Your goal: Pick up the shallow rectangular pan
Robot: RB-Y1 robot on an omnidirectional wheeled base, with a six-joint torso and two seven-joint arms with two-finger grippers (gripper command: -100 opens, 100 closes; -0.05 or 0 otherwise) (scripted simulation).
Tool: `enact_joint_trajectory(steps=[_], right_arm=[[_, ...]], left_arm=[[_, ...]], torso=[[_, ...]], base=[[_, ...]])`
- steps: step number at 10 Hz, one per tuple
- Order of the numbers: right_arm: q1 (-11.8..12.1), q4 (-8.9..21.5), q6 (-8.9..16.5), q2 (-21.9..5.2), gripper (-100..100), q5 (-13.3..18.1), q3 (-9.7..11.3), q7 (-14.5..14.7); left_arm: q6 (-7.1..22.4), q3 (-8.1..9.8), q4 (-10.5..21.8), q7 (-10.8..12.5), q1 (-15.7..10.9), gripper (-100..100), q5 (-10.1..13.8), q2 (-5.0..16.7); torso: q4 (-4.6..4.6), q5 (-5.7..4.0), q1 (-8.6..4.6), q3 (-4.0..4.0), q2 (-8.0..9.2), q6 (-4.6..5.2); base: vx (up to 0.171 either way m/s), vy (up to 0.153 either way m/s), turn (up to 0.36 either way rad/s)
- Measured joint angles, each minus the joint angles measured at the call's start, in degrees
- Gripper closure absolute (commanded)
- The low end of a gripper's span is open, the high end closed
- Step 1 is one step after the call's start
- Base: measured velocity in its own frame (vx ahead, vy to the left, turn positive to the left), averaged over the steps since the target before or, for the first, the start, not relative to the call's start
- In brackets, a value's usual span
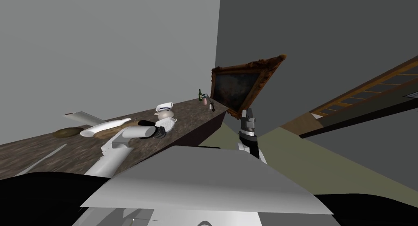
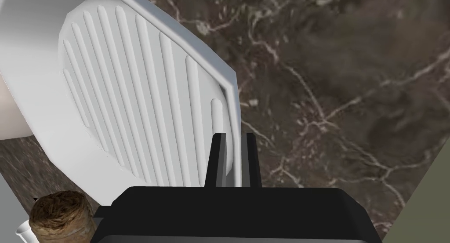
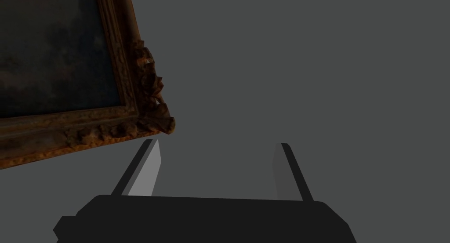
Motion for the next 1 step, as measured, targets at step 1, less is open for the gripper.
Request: enact_joint_trajectory(steps=[1], right_arm=[[0.0, 0.0, 0.0, 0.0, 0, 0.0, 0.0, 0.0]], left_arm=[[0.2, 0.00, -0.1, 0.1, 0.0, 0, 0.0, 0.0]], torso=[[0.00, -0.01, 0.00, 0.00, -0.01, 0.00]], base=[[0.000, 0.000, 0.000]])
